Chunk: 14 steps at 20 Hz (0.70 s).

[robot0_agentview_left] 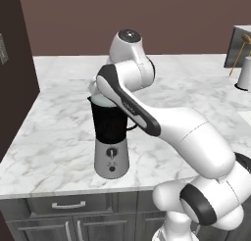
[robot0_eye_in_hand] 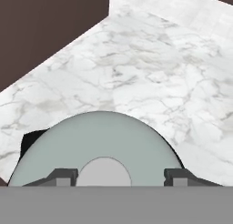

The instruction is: Grab the onion and lemon wedge from the fridge, place them in the blender, close the lid, and turn on the blender to create a marinade.

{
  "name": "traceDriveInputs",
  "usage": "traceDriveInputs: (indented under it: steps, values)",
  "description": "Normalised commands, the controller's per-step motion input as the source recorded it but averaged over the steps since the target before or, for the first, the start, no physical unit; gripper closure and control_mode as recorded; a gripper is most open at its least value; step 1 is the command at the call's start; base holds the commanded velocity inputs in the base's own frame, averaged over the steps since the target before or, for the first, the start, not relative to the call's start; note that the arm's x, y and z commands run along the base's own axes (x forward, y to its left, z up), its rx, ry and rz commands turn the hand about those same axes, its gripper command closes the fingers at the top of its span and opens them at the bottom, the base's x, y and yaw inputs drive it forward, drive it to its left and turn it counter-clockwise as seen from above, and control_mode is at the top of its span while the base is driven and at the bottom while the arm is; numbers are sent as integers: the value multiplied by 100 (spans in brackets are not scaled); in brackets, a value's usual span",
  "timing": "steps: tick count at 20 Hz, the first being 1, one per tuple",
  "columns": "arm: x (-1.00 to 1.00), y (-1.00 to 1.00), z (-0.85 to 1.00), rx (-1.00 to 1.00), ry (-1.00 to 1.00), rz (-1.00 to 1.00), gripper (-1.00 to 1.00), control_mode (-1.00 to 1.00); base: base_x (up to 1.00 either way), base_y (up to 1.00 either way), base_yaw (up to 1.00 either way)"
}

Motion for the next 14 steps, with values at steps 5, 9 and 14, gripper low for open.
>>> traceDriveInputs:
  steps: [5, 9, 14]
  values:
    - [-2, 0, 0, 0, -5, 0, -100, -100, 0, 0, 0]
    - [-17, 0, 8, 0, 0, 0, -100, -100, 0, 0, 0]
    - [-24, 4, 17, 0, 0, 0, -100, -100, 0, 0, 0]
